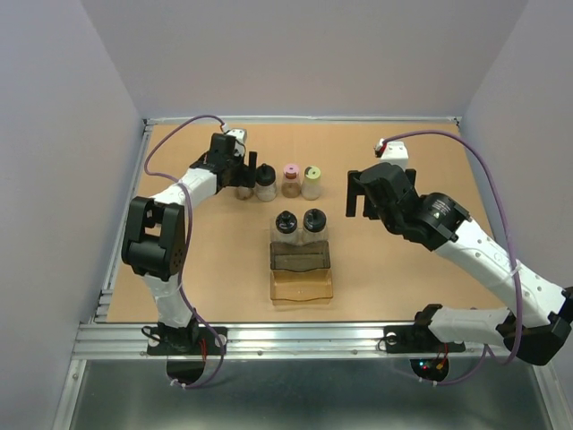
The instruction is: Organize the condiment bottles
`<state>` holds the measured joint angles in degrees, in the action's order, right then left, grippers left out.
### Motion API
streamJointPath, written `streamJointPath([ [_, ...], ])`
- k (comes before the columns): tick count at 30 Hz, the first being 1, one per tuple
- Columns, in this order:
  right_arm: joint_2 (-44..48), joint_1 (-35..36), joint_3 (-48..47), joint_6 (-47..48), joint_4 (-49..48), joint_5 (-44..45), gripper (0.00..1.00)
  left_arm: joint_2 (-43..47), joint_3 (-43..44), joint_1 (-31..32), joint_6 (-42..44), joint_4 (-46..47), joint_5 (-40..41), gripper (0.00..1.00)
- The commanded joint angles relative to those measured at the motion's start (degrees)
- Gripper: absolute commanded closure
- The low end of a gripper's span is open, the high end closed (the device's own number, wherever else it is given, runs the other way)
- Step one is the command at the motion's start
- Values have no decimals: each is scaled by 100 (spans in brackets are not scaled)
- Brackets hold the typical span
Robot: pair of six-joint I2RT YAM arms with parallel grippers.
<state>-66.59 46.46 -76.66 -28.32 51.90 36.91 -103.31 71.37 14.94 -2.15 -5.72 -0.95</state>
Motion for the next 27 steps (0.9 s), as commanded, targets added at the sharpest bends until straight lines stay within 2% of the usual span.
streamJointPath([
  [1,-47,-49,-341,-51,-31,80,0,-40,421,-9,162,361,122,7],
  [4,-56,-58,-288,-104,-31,36,0,-146,544,-17,180,369,-105,18],
  [5,-47,-58,-270,-121,-31,36,0,-189,562,-26,180,369,-159,33],
  [6,-47,-58,-262,-130,-22,27,0,-199,553,-26,189,352,-195,43],
  [7,-21,-49,-235,-130,-31,27,0,-173,527,-35,180,334,-221,64],
  [9,5,-58,-226,-157,-31,45,0,-102,404,-26,189,247,-195,93],
  [10,31,-49,-218,-165,-31,45,0,-41,334,-35,172,212,-108,100],
  [14,84,-49,-121,-218,-39,10,0,670,-123,-26,101,36,472,100],
  [20,120,-58,37,-306,-136,-131,0,2041,-115,-26,-320,-517,1150,100],
  [25,216,-58,134,-306,-250,-140,0,3157,-439,70,-979,-1282,413,100],
  [27,260,-67,160,-350,-268,-140,0,3754,-781,368,-1243,-1588,122,100],
])
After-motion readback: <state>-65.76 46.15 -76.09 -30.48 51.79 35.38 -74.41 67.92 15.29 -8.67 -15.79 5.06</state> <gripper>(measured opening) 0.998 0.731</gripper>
